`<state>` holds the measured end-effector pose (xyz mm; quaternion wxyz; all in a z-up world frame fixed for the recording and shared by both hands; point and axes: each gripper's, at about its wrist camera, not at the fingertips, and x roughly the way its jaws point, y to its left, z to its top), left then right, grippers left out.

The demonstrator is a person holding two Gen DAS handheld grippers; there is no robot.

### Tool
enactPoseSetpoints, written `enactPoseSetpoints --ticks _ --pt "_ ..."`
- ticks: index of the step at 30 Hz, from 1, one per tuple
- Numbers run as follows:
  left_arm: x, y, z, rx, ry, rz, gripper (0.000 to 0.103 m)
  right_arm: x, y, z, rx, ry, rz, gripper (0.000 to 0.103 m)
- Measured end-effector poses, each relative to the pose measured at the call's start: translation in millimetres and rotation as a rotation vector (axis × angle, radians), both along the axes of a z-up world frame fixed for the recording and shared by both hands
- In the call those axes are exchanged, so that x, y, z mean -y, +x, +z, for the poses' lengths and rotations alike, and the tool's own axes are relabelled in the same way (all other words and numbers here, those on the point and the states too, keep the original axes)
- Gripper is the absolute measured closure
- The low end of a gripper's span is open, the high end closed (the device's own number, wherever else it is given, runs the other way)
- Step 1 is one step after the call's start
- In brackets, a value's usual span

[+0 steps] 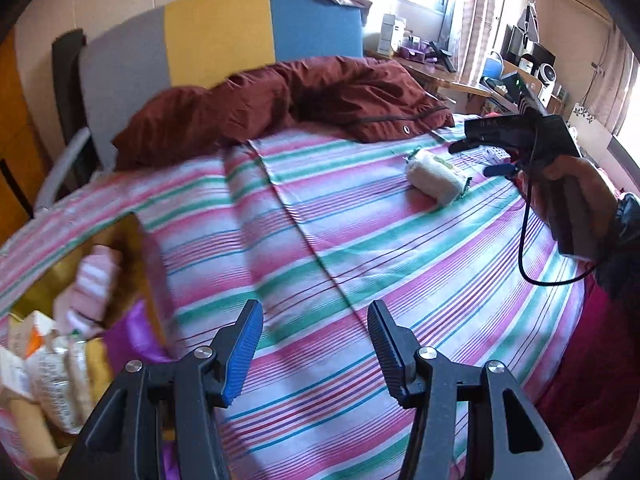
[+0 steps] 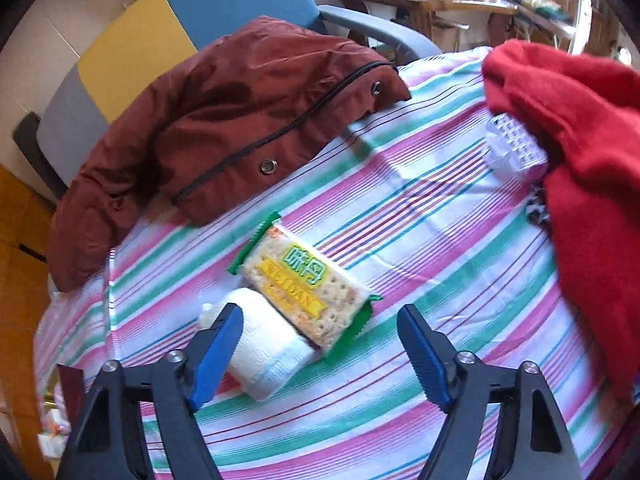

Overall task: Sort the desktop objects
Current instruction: 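Move both open tools from the tray to the white sock and WEIDAN packet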

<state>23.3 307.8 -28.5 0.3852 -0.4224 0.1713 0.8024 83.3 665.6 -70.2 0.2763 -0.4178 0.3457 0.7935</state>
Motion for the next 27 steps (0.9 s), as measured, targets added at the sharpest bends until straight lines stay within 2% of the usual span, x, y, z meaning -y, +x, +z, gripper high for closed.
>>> enactPoseSetpoints --ticks 3,7,8,9,11,13,16,23,27 --pt "-14 -2 -9 0.027 -0.011 -0.015 0.048 7 -9 0 -0.052 -0.018 0.055 0.023" --pt "-30 -8 -16 0.064 -0.008 -0.02 0.048 18 -26 -11 -0.055 -0.072 0.127 0.023" --pt "-32 -10 -18 0.074 -0.007 -0.017 0.048 20 -31 -17 -0.072 -0.139 0.167 0.02" --pt "-34 -11 -19 0.08 -0.008 -0.016 0.048 23 -33 -19 -0.083 -0.175 0.189 0.013" --pt "-40 -15 -22 0.088 -0.011 -0.014 0.048 29 -36 -16 -0.157 -0.247 0.237 0.011" --pt "-45 -19 -25 0.108 -0.009 -0.012 0.048 29 -34 -8 -0.278 -0.35 0.27 0.011" --pt "-57 -22 -26 0.12 -0.009 -0.012 0.048 27 -29 -1 -0.275 -0.293 0.238 0.011" --pt "-102 -26 -24 0.184 0.03 -0.037 0.048 7 -18 1 -0.15 -0.12 0.095 0.012" --pt "-134 -31 -24 0.22 0.058 -0.065 0.048 -7 -12 1 -0.077 -0.034 0.016 0.016"
